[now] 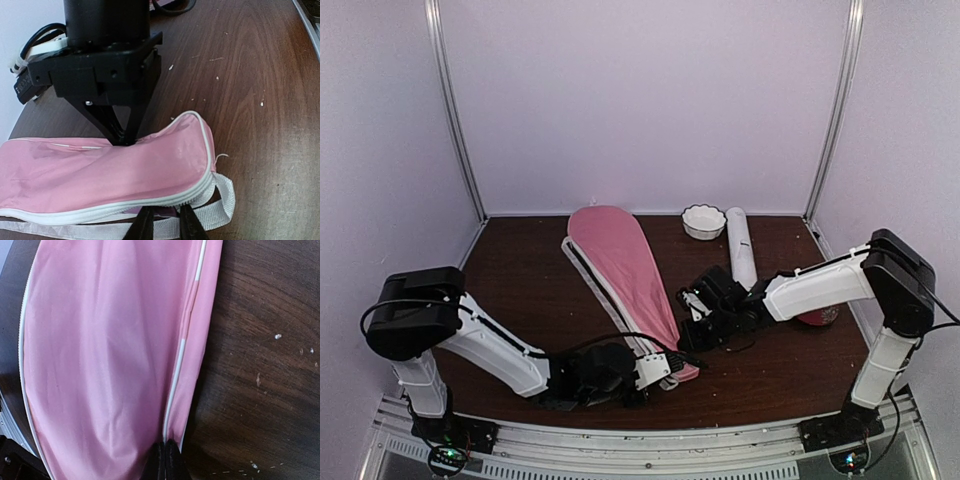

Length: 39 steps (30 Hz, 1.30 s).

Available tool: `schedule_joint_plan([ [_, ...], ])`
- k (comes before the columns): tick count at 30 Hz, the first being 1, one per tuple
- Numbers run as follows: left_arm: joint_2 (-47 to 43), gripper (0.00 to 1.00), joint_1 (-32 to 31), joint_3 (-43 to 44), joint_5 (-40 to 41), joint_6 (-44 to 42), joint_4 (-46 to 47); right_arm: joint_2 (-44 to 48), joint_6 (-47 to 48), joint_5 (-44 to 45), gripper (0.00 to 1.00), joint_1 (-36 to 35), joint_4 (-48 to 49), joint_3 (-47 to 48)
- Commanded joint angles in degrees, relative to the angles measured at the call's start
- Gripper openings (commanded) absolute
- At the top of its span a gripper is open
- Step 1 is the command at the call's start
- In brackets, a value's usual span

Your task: Pack up the badminton gear

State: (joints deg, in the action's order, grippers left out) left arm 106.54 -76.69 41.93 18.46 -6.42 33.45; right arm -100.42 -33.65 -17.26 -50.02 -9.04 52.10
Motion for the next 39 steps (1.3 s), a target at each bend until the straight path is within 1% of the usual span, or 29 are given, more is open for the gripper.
schedule_joint_plan([
  [1,1.89,0.2,3.34,2.43,5.17,0.15,7.43,0.46,-1.15,-5.16,0.0,-3.64,-3.77,-1.42],
  [3,2.0,0.21,3.39,1.28,4.14,-0.01,7.43,1.51,-1.09,-4.68,0.0,-3.73,-4.43,-1.54],
  [5,0.01,0.22,3.4,-1.22,1.66,-0.19,7.29,2.74,-0.53,-3.17,0.0,-3.54,-6.07,-1.2],
  [9,-4.97,0.24,3.43,-5.85,-2.71,-0.27,5.06,6.31,0.53,-2.06,0.08,-2.01,-8.03,-1.42],
  [13,-6.87,0.24,3.41,-8.33,-5.6,-0.88,3.02,10.89,1.46,-2.69,0.16,0.6,-8.82,-1.46],
  [15,-7.63,0.24,3.43,-9.14,-6.0,-1.08,2.43,12.3,2.43,-1.7,0.17,1.61,-9.98,-0.86],
  [18,-9.58,0.26,3.39,-10.09,-6.73,-0.93,1.35,10.95,4.1,0.2,0.16,2.62,-12.25,0.03],
  [21,-10.07,0.22,3.43,-10.3,-6.42,-0.56,0.18,8.17,5.3,1.68,0.12,2.65,-12.66,-0.04],
  [24,-9.12,0.19,3.38,-10.35,-6.43,-0.28,0.4,5.42,5.69,1.45,0.1,2.55,-11.21,-0.24],
  [32,-5.2,0.11,3.81,-6.98,-5.46,-0.59,-1.09,0.04,5.69,-0.25,0.02,0.72,-8.16,1.03],
  [35,-3.93,0.09,4.53,-6.11,-5.66,-0.68,-0.46,-1.35,5.46,-0.61,0.0,-0.67,-7.7,1.52],
  [39,-3.27,0.09,5.17,-4.65,-6.33,-0.94,0.3,-2.37,4.81,-0.76,0.0,-2.14,-6.96,1.39],
])
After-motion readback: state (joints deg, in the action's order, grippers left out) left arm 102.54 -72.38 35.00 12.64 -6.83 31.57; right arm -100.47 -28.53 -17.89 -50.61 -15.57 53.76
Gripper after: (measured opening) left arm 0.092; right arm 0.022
